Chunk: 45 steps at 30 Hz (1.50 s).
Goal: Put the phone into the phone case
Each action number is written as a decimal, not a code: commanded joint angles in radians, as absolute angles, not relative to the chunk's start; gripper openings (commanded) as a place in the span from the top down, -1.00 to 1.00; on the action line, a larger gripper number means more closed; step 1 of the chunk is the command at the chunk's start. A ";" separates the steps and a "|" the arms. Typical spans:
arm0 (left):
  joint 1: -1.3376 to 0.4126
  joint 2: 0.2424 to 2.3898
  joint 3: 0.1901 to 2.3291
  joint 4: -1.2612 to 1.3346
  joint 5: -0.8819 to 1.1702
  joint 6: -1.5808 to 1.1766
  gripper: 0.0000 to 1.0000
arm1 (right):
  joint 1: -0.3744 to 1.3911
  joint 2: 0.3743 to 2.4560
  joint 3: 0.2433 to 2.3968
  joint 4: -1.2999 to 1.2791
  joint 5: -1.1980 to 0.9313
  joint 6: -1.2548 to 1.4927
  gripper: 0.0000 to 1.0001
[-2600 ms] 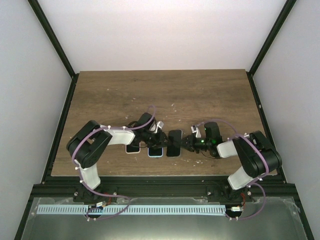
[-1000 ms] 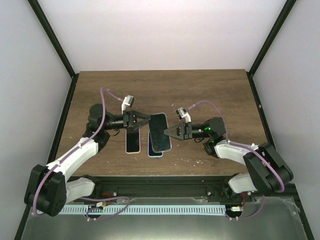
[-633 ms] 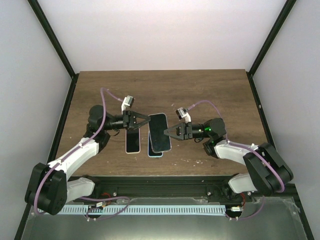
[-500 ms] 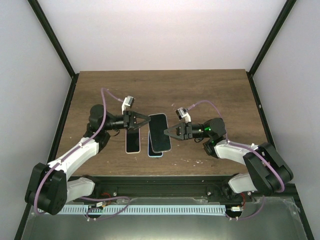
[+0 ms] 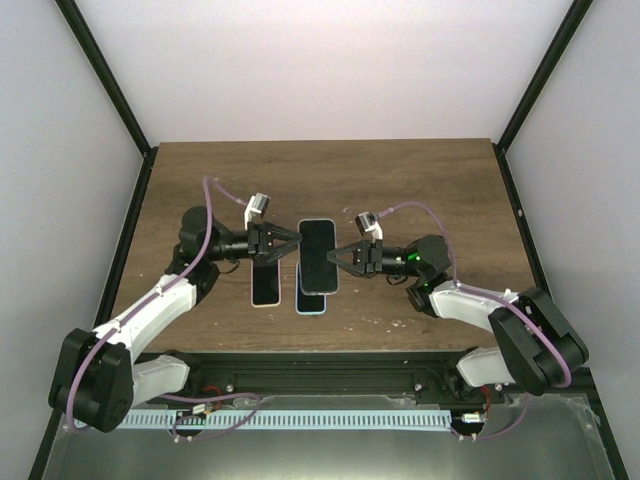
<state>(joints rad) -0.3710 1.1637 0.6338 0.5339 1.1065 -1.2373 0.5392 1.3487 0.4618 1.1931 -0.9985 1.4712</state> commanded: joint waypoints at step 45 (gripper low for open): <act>-0.410 1.146 0.612 0.342 1.090 -1.069 0.86 | 0.588 1.263 0.475 0.751 -0.865 1.300 0.36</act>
<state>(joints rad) -0.4065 1.1439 0.6003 0.2573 1.0977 -1.0859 0.5678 1.2926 0.4484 0.8253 -0.8391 1.3376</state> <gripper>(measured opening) 0.122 0.321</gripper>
